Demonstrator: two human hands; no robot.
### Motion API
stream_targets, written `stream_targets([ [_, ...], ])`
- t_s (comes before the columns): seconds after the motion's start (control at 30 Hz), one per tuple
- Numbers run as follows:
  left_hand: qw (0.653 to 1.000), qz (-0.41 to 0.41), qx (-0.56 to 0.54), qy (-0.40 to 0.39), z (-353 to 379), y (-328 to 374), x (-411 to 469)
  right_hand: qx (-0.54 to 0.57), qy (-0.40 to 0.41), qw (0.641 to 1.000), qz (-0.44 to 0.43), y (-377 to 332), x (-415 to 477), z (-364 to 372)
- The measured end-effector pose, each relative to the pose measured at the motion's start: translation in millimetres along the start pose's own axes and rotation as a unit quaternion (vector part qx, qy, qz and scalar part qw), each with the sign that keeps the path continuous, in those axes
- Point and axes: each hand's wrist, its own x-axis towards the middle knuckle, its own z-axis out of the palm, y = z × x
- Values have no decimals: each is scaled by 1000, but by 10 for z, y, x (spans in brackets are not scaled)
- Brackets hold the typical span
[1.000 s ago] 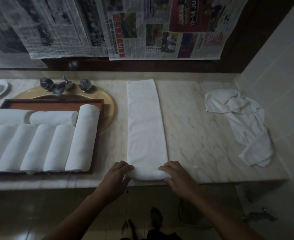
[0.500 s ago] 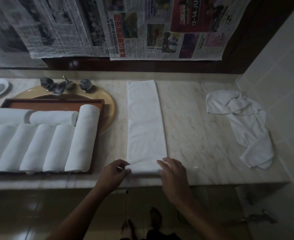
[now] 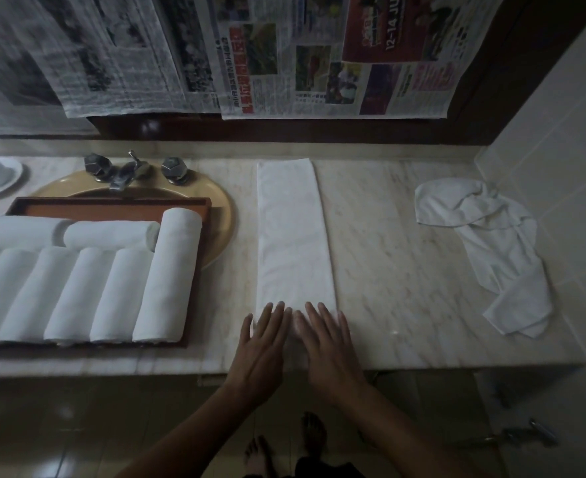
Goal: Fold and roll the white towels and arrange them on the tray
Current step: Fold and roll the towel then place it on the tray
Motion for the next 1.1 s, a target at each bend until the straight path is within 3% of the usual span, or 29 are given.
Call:
stream_targets([
  [0.27, 994, 43, -76, -59, -148, -321, 282, 3, -81, 997, -6, 180, 290, -184],
  [0.63, 984, 49, -163, -58, -262, -432, -182, 149, -113, 982, -12, 400, -31, -315],
  [0.77, 973, -2, -220, -65, -310, -462, -183, 197, -119, 973, 30, 404, 1, -453],
  [0.97, 939, -115, -317, -61, -371, -454, -135, 181, -97, 976, 69, 352, 52, -393],
  [1.1, 923, -172, -339, -65, -421, -430, -55, 64, 31, 995, 77, 156, -28, -282],
])
